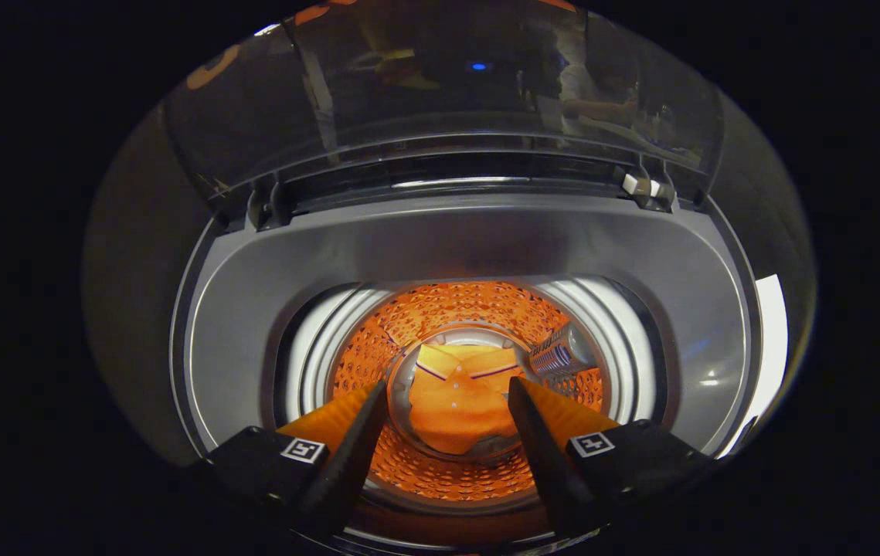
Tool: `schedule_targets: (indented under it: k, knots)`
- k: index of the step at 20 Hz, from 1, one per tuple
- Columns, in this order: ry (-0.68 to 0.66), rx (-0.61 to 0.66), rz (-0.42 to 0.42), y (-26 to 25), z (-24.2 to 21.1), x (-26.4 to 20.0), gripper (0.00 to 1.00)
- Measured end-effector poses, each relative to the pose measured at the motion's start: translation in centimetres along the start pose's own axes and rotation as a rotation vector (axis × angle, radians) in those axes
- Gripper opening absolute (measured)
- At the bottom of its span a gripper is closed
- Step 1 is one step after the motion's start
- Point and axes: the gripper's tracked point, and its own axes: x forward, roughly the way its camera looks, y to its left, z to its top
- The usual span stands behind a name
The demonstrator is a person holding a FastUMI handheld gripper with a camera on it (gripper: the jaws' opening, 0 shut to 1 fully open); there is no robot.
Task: Put the clothes into the washing machine and then close the washing machine lid.
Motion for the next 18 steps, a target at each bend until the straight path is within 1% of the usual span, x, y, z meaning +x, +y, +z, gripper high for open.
schedule_targets:
  k: [4,6,9,12,16,18]
  knots:
    - [-0.056,-0.020,0.006,0.2,0.8,-1.3,0.99]
    - [-0.126,-0.044,0.009,0.2,2.3,-2.8,0.99]
    - [-0.240,-0.074,0.033,1.0,4.5,-6.3,0.99]
    - [-0.376,-0.077,0.040,1.6,7.8,-11.3,0.99]
    - [-0.568,-0.047,0.089,3.0,13.2,-19.4,0.99]
    - [-0.662,-0.071,0.100,3.6,16.4,-23.5,0.99]
